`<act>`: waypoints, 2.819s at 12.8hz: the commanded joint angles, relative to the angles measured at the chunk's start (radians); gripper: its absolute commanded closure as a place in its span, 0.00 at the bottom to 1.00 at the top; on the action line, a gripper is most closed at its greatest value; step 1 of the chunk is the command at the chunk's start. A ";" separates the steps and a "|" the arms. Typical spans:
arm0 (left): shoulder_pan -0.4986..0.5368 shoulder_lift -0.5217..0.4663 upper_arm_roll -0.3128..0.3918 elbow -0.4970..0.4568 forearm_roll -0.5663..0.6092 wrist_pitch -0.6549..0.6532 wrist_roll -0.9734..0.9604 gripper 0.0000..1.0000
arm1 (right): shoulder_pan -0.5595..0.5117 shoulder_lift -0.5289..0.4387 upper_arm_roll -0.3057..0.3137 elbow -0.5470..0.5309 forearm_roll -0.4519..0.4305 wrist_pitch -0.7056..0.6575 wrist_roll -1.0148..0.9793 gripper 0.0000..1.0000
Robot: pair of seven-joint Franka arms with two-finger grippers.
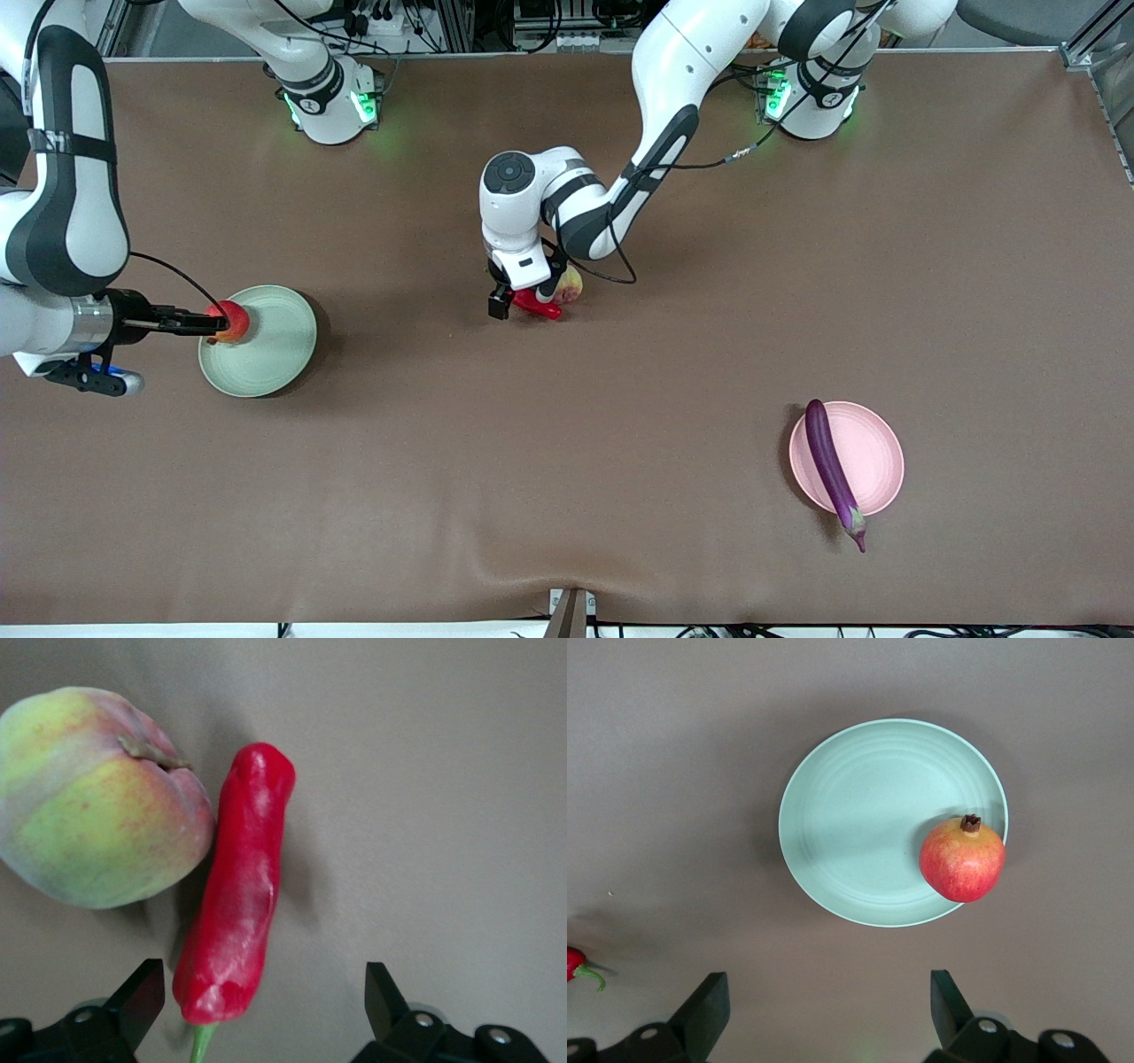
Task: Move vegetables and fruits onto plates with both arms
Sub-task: 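Grasp the red chili with the left gripper and lift it, then carry the chili to the pink plate while the right gripper reaches the peach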
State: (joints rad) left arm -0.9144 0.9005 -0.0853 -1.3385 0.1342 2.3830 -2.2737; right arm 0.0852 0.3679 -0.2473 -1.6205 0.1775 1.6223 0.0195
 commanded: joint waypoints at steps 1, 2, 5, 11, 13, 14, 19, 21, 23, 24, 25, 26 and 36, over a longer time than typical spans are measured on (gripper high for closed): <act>-0.007 0.032 0.013 0.016 0.001 0.034 -0.029 0.00 | -0.001 -0.009 -0.001 0.007 0.013 -0.019 0.017 0.00; -0.009 0.037 0.013 0.015 0.001 0.050 -0.029 0.00 | -0.001 -0.009 -0.001 0.007 0.013 -0.018 0.017 0.00; -0.024 0.061 0.027 0.015 0.002 0.071 -0.029 0.65 | -0.001 -0.011 -0.001 0.007 0.013 -0.019 0.017 0.00; -0.026 -0.020 0.030 0.015 -0.002 0.053 -0.040 1.00 | -0.001 -0.012 -0.001 0.024 0.025 -0.064 0.027 0.00; -0.017 -0.098 0.032 0.016 -0.002 -0.011 -0.044 1.00 | -0.002 -0.014 -0.003 0.036 0.094 -0.113 0.048 0.00; 0.005 -0.147 0.038 0.015 -0.001 -0.042 -0.041 1.00 | -0.001 -0.014 -0.003 0.048 0.123 -0.131 0.110 0.00; 0.143 -0.349 0.047 0.012 -0.007 -0.232 0.144 1.00 | 0.161 -0.009 0.016 0.037 0.158 -0.057 0.348 0.00; 0.210 -0.385 0.044 0.010 -0.027 -0.300 0.279 1.00 | 0.266 -0.003 0.017 0.036 0.161 0.014 0.484 0.00; 0.291 -0.406 0.045 0.009 -0.030 -0.347 0.397 1.00 | 0.373 0.022 0.017 0.036 0.165 0.076 0.574 0.00; 0.342 -0.410 0.045 0.007 -0.028 -0.366 0.483 1.00 | 0.422 0.031 0.017 0.036 0.209 0.117 0.633 0.00; 0.391 -0.410 0.044 0.007 -0.030 -0.379 0.582 1.00 | 0.477 0.048 0.017 0.036 0.252 0.164 0.695 0.00; 0.440 -0.410 0.044 0.005 -0.030 -0.383 0.655 1.00 | 0.531 0.066 0.017 0.036 0.254 0.201 0.744 0.00; 0.678 -0.276 0.050 -0.031 -0.012 -0.386 1.610 1.00 | 0.798 0.298 0.016 0.034 0.250 0.499 1.053 0.00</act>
State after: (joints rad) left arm -0.2648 0.6054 -0.0311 -1.3693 0.1169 2.0083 -0.8078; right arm 0.8517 0.6420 -0.2160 -1.5950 0.4108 2.0965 1.0297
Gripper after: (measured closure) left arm 0.581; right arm 0.000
